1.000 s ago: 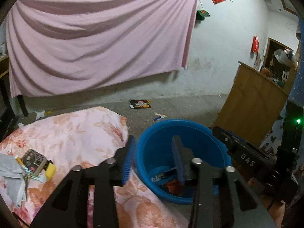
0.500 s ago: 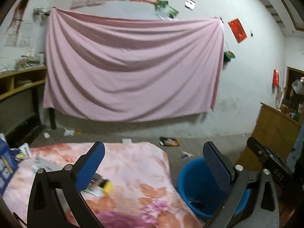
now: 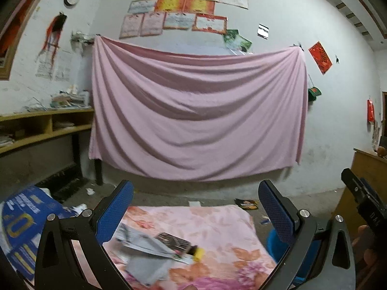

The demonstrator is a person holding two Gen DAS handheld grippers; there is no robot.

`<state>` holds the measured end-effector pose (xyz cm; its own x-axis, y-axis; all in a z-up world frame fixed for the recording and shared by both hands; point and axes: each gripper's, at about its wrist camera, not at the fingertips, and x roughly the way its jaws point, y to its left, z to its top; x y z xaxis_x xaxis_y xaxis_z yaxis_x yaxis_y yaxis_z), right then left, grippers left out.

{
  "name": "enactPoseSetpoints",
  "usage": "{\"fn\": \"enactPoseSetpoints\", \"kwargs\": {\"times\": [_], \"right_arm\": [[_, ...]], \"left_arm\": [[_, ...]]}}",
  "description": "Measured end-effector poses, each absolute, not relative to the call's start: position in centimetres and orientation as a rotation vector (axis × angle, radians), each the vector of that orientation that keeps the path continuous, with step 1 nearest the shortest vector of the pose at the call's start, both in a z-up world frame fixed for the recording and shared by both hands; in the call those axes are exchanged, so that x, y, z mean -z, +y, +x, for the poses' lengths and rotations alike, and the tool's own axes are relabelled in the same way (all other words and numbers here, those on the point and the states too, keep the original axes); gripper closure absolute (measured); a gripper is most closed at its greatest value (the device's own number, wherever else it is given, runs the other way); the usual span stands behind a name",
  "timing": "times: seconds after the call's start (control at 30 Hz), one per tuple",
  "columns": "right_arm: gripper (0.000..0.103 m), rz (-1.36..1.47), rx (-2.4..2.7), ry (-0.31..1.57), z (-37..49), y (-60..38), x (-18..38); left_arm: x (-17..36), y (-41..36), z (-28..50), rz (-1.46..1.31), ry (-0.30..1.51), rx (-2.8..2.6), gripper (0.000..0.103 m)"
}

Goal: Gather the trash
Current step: 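Open both grippers to drop the packet and tube into the bucket, then grasp the grey face mask with the left gripper while the right grasps the yellow item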

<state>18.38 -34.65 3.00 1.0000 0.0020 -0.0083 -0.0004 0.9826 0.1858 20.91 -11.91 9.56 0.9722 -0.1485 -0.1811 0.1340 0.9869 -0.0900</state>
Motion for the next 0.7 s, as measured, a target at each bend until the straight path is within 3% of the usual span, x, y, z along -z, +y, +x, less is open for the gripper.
{"fn": "enactPoseSetpoints", "kwargs": {"times": [0.33,0.7], "right_arm": [[0.000,0.160,-0.055,0.017,19.5,-31.3,-2.9],[0.000,0.067,-0.149,0.160,22.3,-26.8,-1.1]], "left_arm": [[-8.9,-7.5,20.0,-0.082,0.172,0.041,0.002],[-4.9,-4.7,20.7,-0.061,0.313,-0.008,0.002]]}}
